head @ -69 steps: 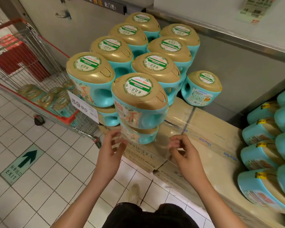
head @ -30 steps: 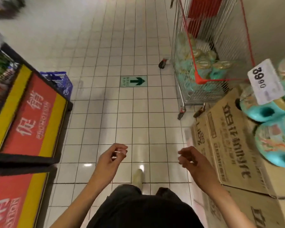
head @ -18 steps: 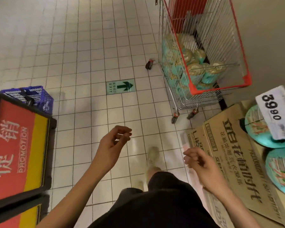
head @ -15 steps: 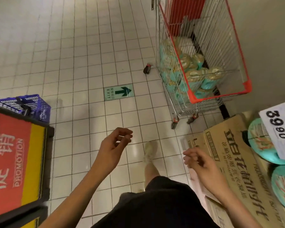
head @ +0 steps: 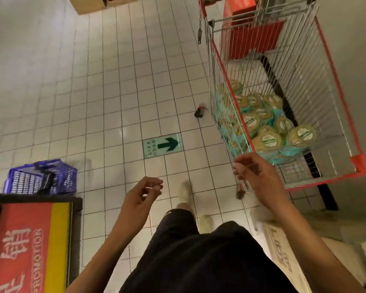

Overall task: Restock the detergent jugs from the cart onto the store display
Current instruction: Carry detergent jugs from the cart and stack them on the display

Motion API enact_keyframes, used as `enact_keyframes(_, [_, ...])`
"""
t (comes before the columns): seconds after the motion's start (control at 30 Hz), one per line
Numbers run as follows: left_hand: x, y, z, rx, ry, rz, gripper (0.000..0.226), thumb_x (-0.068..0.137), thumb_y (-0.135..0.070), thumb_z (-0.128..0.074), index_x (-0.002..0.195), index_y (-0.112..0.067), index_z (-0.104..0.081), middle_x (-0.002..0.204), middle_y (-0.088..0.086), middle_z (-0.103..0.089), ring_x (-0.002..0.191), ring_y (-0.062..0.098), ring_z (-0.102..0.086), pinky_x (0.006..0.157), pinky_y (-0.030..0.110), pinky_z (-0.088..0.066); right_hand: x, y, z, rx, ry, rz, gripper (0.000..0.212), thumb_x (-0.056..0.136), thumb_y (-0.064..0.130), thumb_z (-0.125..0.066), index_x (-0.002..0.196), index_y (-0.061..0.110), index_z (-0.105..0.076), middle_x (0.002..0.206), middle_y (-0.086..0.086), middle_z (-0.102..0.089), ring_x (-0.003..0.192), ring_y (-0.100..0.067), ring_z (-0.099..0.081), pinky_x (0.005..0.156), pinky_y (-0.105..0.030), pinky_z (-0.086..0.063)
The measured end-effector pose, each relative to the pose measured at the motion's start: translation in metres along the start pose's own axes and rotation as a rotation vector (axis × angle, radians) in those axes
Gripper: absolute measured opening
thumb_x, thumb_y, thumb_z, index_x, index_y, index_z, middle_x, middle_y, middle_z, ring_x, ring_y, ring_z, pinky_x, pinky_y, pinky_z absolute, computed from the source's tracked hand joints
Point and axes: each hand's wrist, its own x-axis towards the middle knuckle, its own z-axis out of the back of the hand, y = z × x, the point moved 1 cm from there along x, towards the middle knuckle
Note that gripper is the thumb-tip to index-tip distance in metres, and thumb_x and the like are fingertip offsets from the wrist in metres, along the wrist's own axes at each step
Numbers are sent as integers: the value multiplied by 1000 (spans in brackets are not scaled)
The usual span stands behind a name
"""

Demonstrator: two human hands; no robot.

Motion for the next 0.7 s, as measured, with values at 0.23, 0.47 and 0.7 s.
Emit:
enact_keyframes(0.23, [157,-55,7,46,100,-72,16,104,-33,-55,103,-45,-66,109,-22,-72,100,7,-72,90,38,-59,118,28,-3,105,-128,-76,14,99,10,-70,102,23,-73,92,-1,-75,88,-18,-74,76,-25,-61])
enact_keyframes(0.47, [315,-140,-16,192,424,-239,10,104,-33,-59,110,-37,-67,107,-24,-71,100,4,-69,89,34,-58,182,39,16,167,-331,-196,14,99,12,-71,102,24,-74,93,-3,-76,84,-13,-72,73,-21,-57])
enact_keyframes(0.7, [424,-218,-80,340,651,-434,12,105,-33,-58,114,-37,-65,109,-29,-68,100,-1,-66,78,7,-50,221,47,46,204,-499,-297,11,99,9,-69,98,20,-73,95,-14,-73,90,-26,-69,77,-30,-60])
